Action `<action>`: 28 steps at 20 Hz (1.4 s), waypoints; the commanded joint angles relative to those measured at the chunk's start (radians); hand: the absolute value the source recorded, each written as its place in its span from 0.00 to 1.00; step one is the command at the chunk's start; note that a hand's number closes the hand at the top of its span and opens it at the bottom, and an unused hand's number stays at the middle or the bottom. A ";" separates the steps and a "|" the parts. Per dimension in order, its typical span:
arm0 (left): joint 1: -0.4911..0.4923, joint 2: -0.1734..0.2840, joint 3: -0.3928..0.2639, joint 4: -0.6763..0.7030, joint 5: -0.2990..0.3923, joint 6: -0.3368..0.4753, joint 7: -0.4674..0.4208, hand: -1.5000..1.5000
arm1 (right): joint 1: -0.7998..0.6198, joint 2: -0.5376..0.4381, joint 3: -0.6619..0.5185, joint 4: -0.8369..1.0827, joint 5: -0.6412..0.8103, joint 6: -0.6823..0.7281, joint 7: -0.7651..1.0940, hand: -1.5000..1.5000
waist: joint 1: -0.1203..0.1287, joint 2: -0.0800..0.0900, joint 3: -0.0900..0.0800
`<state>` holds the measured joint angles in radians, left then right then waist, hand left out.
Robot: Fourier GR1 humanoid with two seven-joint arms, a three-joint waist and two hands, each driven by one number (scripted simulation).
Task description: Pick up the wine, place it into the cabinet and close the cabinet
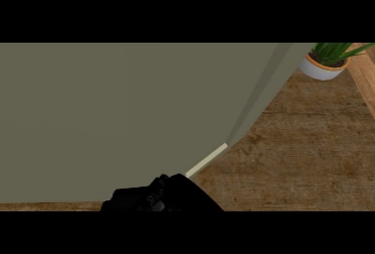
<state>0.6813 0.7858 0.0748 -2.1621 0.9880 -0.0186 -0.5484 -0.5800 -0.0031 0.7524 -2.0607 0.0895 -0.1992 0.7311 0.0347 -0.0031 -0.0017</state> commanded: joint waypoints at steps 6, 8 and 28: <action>-0.030 -0.003 0.105 0.035 0.071 -0.059 0.103 0.00 | -0.314 0.003 -0.196 0.383 -0.129 -0.045 -0.123 1.00 | -0.009 0.007 0.001; 0.021 -0.016 0.132 0.057 0.078 -0.158 0.087 0.00 | -0.322 0.003 -0.270 0.473 -0.123 0.015 -0.183 1.00 | 0.001 0.007 0.001; -0.213 -0.154 -0.102 0.022 -0.128 0.032 0.253 0.00 | -0.423 -0.133 -0.522 0.920 -0.111 0.192 -0.535 1.00 | -0.022 0.017 0.002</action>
<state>0.4992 0.6640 0.0245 -2.1464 0.9045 -0.0189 -0.2961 -0.9841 -0.0324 0.3366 -1.2879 -0.0523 -0.0075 0.2596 0.0218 -0.0176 -0.0096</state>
